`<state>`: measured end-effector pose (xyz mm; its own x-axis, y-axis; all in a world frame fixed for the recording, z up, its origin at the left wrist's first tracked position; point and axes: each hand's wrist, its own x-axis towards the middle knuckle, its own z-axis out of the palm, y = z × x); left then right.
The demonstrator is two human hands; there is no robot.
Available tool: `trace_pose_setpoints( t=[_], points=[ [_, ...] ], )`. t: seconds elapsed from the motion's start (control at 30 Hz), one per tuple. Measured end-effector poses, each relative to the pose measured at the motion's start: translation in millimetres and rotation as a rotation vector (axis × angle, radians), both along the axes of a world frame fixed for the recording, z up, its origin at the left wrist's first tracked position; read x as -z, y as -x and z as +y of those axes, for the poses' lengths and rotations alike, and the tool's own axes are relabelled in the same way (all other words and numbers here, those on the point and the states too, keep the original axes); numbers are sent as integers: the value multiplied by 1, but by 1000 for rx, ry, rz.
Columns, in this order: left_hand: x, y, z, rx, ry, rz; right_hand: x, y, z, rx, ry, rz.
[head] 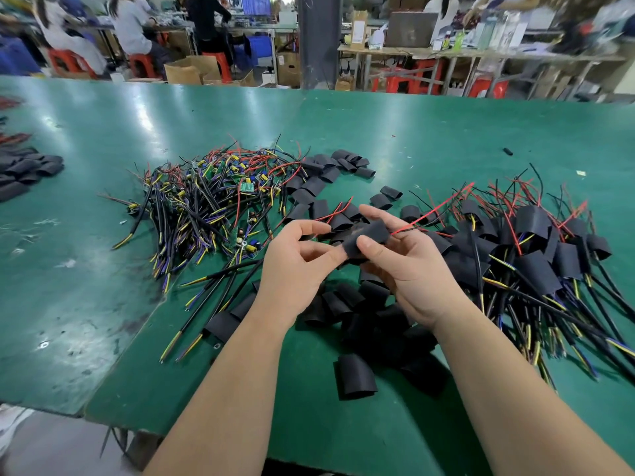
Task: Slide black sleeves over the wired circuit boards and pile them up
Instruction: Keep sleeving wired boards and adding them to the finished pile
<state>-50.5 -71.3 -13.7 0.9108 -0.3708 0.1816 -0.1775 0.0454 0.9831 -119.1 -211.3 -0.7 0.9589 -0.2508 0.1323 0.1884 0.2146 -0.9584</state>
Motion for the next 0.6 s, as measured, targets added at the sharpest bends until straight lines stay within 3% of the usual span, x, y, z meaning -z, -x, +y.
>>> trace_pose_setpoints(
  t=[0.23, 0.37, 0.5, 0.6],
  points=[
    [-1, 1, -2, -8, -8, 46, 1, -1, 1, 34, -39, 63],
    [-1, -1, 0, 4, 77, 46, -1, -3, 5, 74, -187, 89],
    [-7, 1, -1, 95, 237, 163, -16, -1, 2, 195, -415, -67],
    [-7, -6, 3, 31, 295, 212, -39, 11, -26, 396, -552, -163]
  ],
)
